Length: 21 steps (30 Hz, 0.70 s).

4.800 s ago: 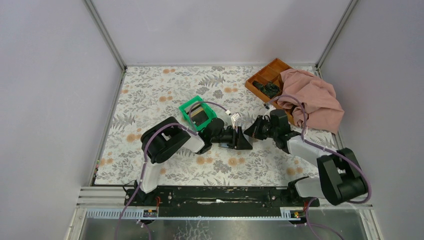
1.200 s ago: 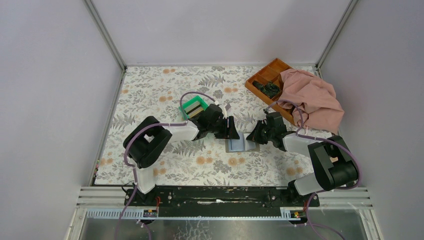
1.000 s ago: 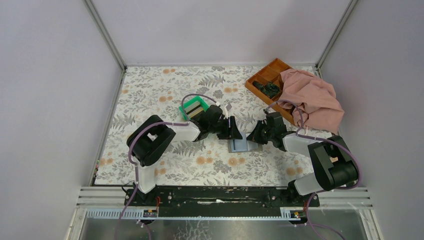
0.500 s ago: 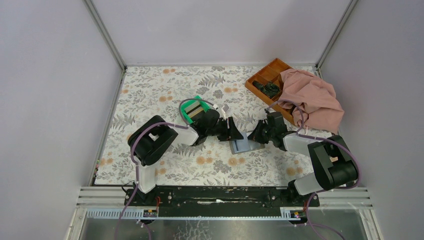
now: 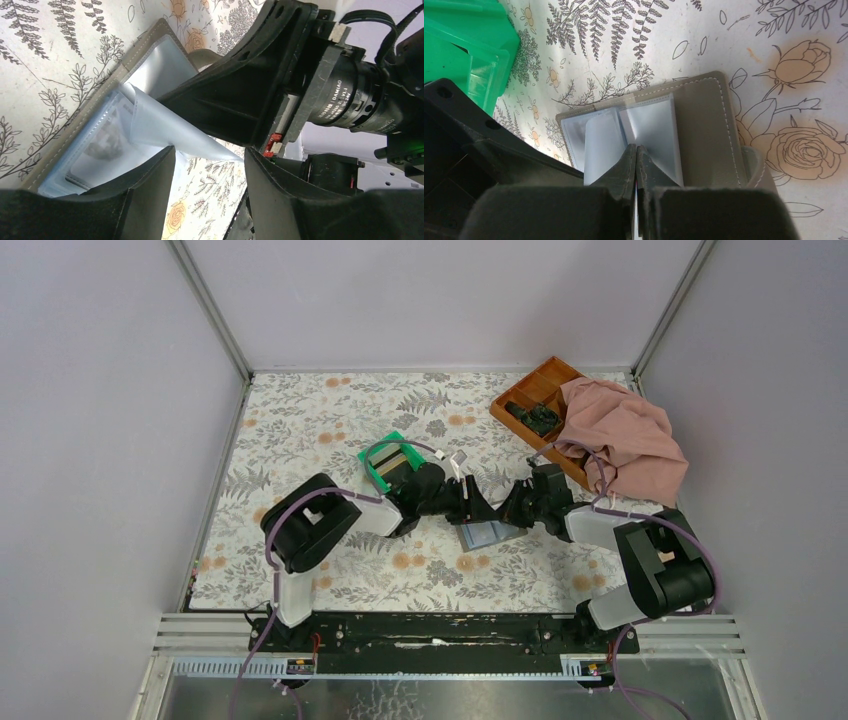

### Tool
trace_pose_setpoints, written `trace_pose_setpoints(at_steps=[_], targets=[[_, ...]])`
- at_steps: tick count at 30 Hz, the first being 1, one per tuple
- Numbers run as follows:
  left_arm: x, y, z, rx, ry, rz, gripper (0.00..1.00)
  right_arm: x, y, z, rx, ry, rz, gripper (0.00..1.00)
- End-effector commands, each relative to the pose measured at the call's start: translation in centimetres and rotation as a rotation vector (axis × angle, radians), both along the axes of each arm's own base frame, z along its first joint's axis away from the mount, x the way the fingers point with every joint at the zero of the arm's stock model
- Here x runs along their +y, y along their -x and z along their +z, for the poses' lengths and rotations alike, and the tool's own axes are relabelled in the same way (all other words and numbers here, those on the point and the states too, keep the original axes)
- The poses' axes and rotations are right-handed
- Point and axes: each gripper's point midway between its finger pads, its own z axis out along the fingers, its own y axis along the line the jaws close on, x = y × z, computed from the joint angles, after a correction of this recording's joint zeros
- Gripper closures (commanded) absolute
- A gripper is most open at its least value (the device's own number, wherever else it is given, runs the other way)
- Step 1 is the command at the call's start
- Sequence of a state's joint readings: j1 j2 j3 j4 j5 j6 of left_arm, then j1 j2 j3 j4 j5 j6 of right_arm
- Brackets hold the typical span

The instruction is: Take the credit cards out of the card holder

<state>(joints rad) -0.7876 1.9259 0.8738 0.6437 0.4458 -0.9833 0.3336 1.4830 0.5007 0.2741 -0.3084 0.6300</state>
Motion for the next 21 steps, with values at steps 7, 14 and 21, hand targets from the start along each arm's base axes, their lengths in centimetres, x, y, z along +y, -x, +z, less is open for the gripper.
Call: trace_pose_setpoints(at_steps=[7, 14, 21], targets=[[-1.0, -1.9, 0.2, -0.052, 0.001, 0.023, 0.38, -2.0, -0.7, 4.6, -0.133, 0.078, -0.064, 1.0], [-1.8, -3.1, 0.0, -0.057, -0.005, 0.038, 0.38, -4.3, -0.1, 8.1, -0.237, 0.147, -0.127, 1.0], [-3.1, -4.4, 0.1, -0.065, 0.002, 0.044, 0.37, -5.2, 1.0, 9.5, -0.278, 0.152, -0.144, 1.0]])
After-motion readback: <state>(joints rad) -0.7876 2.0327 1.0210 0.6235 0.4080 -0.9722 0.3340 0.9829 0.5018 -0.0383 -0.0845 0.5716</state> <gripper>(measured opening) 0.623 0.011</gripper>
